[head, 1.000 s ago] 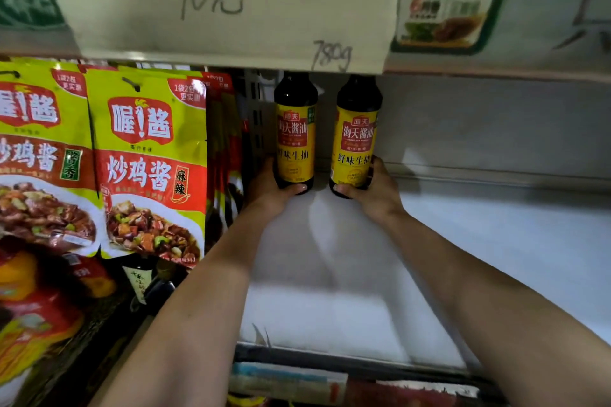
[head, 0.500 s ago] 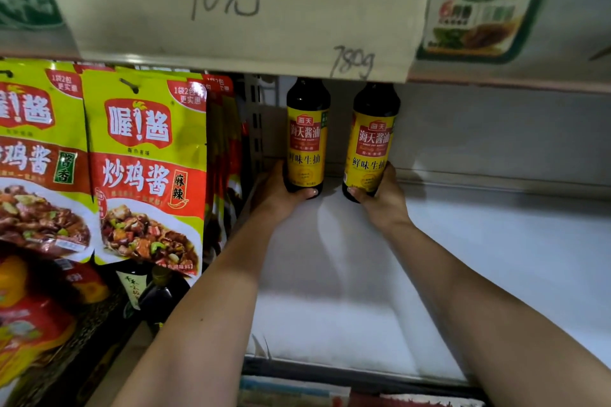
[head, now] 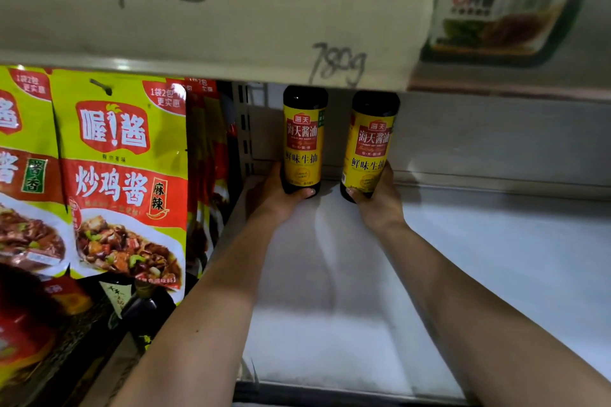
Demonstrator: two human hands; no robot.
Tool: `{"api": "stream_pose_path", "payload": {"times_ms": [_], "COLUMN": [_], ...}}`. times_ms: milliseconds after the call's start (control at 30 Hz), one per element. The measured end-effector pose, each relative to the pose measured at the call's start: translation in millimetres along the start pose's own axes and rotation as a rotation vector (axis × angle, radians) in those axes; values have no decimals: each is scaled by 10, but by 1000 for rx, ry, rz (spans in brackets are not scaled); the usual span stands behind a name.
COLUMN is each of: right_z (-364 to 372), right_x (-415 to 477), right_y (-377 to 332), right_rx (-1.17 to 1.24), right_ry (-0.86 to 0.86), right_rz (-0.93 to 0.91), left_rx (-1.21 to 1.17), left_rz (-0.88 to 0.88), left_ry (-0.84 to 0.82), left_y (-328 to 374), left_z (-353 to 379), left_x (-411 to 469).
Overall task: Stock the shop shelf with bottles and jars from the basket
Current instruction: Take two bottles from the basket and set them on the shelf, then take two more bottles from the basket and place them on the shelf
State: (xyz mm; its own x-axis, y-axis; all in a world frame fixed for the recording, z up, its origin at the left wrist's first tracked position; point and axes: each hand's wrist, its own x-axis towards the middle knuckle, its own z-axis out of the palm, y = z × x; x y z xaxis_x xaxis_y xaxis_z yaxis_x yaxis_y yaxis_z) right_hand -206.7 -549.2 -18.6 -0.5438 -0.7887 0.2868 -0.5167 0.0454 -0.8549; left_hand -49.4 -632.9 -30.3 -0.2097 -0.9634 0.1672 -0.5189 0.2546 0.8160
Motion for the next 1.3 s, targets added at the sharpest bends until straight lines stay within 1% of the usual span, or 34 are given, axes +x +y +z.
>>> {"api": "stream_pose_path", "payload": {"times_ms": [133,300,433,500,600,667,733,800,933,1033,1100,1200,1300], "right_z": [-19,5,-4,-35,-144,-294,-485,-690,-1136,-1384,-1427,-1277,-1023], "right_x": [31,68,26,-46,-266,-490,-752,-1008,-1593,-2080,-2424,-2946,-3419], "right_y": [22,48,18,0,-49,-124,-211,-344,-659,-854,-875,-792,-648], "right_rx": [14,-13,24,31,34,42,76,153,411,583,650,653,617], "right_ry": [9,18,14,17,51,39,-37,-100,-252,-475,-664,-949,-1150], "right_rz": [49,46,61,86,44,54,58,15,-73,-139,-124,-106,1], "left_rx": [35,36,-70,-109,-47,-48,-106,-179,-303,-412,-440,-415,-354], "left_rz": [-5,-22,-22,-27,-5,7,4,-22,54,32,-21,-158,-298], "left_ry": [8,15,-8,-34,-28,-17,4,18,46,123,216,347,485], "left_y": [28,35,32,36,87,110,151,231,496,657,660,536,270], "left_z": [-11,5,-27,-68,-169,-226,-306,-402,-733,-1069,-1233,-1425,-1596], "left_x": [-8,-4,-87,-206,-425,-612,-919,-1289,-2210,-3108,-3775,-4683,-5472]}}
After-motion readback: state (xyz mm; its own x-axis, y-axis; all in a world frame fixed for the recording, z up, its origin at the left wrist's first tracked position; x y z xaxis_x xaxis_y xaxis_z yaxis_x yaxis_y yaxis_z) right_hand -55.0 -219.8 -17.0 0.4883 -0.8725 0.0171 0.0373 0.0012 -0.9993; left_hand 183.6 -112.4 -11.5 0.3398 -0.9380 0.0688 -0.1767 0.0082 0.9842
